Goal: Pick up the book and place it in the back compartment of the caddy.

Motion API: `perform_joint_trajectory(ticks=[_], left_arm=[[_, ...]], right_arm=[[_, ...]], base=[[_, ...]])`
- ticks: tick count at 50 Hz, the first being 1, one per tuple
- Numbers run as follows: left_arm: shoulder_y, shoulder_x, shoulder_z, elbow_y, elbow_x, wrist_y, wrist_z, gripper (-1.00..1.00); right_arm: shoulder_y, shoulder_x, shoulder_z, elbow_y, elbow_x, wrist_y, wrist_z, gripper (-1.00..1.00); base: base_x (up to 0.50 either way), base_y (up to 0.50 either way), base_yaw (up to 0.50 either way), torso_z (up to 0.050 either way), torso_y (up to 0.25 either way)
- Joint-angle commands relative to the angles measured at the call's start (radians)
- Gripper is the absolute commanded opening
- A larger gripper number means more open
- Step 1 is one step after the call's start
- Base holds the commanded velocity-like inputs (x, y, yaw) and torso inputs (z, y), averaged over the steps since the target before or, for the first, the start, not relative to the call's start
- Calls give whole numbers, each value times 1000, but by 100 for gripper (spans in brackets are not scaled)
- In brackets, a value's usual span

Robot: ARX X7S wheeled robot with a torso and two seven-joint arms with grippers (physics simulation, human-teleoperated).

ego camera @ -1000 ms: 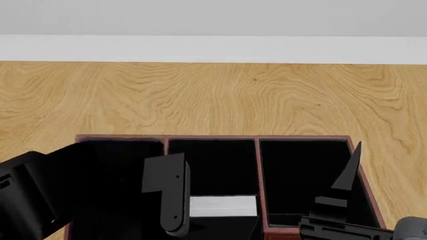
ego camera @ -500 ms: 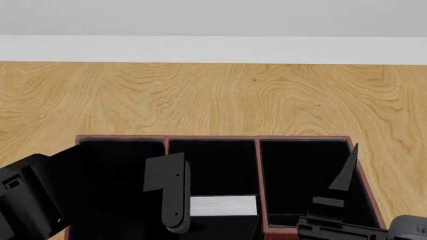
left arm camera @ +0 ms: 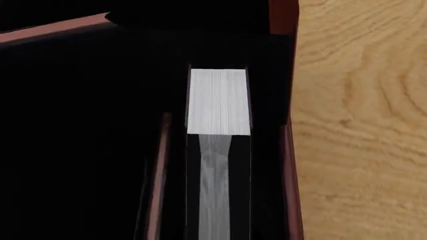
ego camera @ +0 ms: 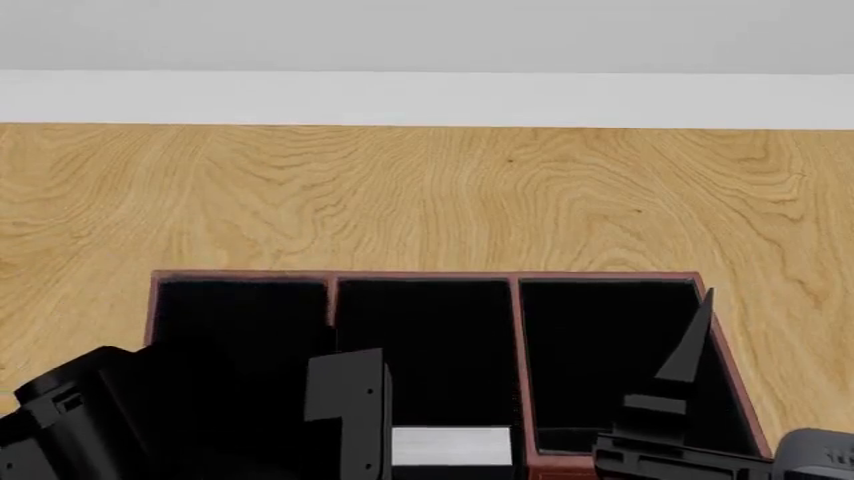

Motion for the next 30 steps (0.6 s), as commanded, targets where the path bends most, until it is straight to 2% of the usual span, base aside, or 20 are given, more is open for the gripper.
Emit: perform_joint_trajectory(ticks=[1,14,15,30], left_arm=[[29,32,-6,-60,4,26,-19,-100],[46,84,-11,-192,26,103,-29,-100],[43,86,-15,-195,20,100,-22,100],[15,43,-48,-87,-18,52,-46,100]], right_arm=[[10,-8,-7,5,0,9,-6,100],[15,-15,-14,15,-3,12,-15,100],[16,-16,-16,18,-5,13,-18,100],[21,-13,-13,5,6,23,-12,100]], base=[[0,0,0,0,0],[0,0,0,0,0],[0,0,0,0,0],[7,-4,-12,0,0]])
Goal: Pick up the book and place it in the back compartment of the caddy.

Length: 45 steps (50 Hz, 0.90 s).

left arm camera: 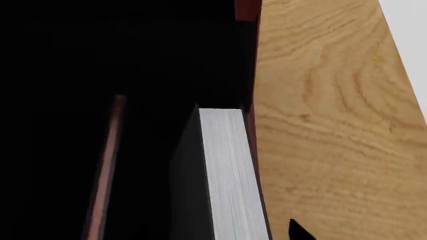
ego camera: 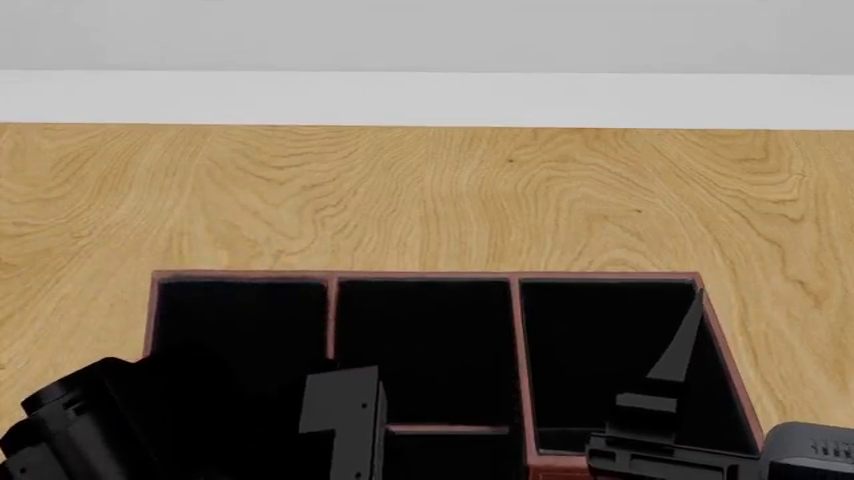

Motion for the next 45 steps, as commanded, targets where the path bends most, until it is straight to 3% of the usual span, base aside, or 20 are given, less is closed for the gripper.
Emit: perform_joint_trajectory(ticks=[1,26,45], left_arm=[[-2,2,-72,49,30,4,-178,100],[-48,-103,-97,343,-12,-130,-260,100],[-75,-134,-113,435,-27,-167,-286,100]], right_arm=[[7,-2,-2,-6,3,8,-1,100],[-18,13,14,-21,-4,-17,-1,100],[-30,19,20,-33,-12,-29,1,100]], base=[[0,-3,-8,0,0],[1,0,-2,0,0],[0,0,0,0,0]])
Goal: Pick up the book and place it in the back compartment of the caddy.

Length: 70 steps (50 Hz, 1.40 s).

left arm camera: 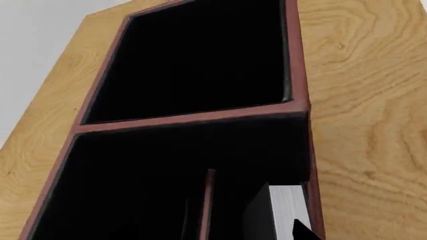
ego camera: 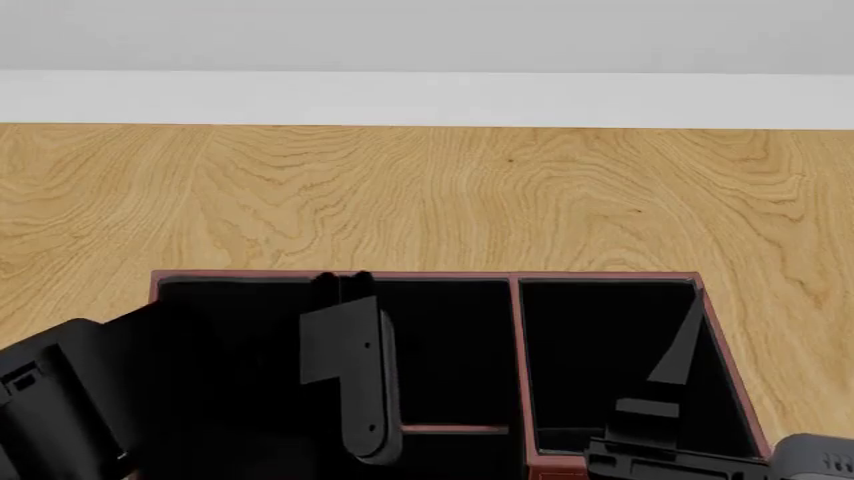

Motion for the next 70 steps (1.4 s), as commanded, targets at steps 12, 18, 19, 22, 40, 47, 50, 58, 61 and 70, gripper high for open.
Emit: perform_joint_trajectory(ticks=[12,18,19,22,40,47,50,58,61,70], left_arm=[[-29,-50,-89,147,-54,-60,-122,100],[-2,-62,-152,188,-77,-51,-228,100],[2,-61,-164,191,-88,-59,-242,100],[19,-67,-195,211,-94,-50,-303,100],[159,-102,-350,355,-107,7,-663,100],[214,-87,-426,383,-123,35,-812,100],[237,-75,-447,378,-100,61,-878,100],[295,-67,-482,419,-96,78,-991,100],[317,-80,-483,469,-91,73,-1027,100],[374,-135,-503,591,-86,63,-1114,100]], right_arm=[[13,9,8,-38,19,17,17,100],[26,4,3,-43,22,24,13,100],[25,4,3,-42,19,22,11,100],[19,7,5,-42,17,14,9,100],[-4,7,10,-32,1,-33,-18,100],[-2,0,5,-27,-4,-39,-28,100],[0,-4,2,-22,-6,-41,-33,100],[15,-12,-6,-23,-3,-30,-38,100],[14,-10,-4,-26,0,-30,-36,100],[32,-19,-13,-29,6,-14,-36,100]], base=[[0,0,0,0,0],[0,0,0,0,0],[0,0,0,0,0],[0,0,0,0,0],[0,0,0,0,0],[0,0,0,0,0],[0,0,0,0,0],[0,0,0,0,0],[0,0,0,0,0],[0,0,0,0,0]])
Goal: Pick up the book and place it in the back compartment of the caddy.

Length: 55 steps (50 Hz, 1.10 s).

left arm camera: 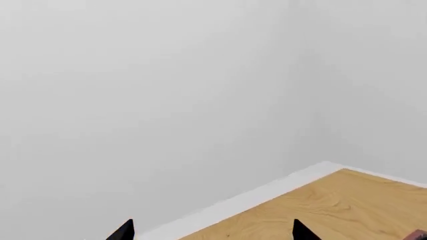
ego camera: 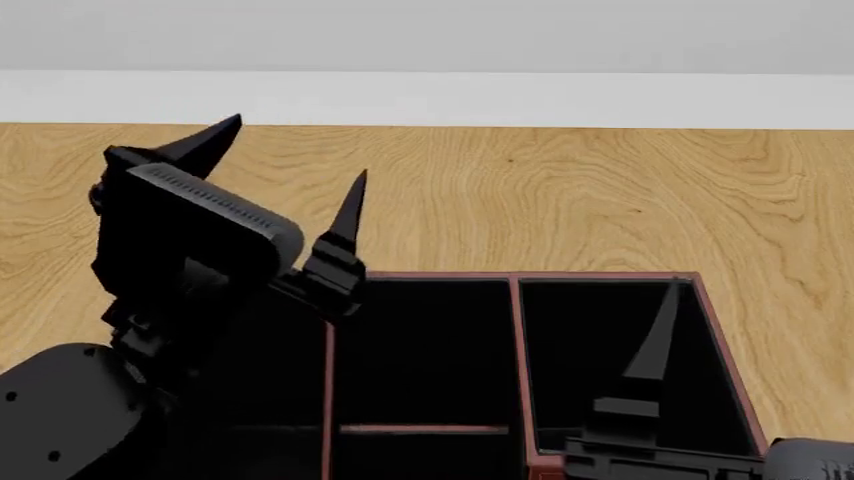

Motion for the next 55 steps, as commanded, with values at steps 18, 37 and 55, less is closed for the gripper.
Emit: perform_joint_trajectory(ticks=[18,37,55], left_arm=[[167,-138,-67,332,-14,9,-216,100],[252,-208,-102,490,-39,41,-277,100],[362,-279,-142,578,-42,123,-312,100]], right_arm=[[21,-1,-9,-35,10,25,8,100],[35,2,-9,-54,21,41,18,100],[46,-5,-18,-50,20,50,16,100]], base=[[0,0,0,0,0],[0,0,0,0,0],[0,0,0,0,0]])
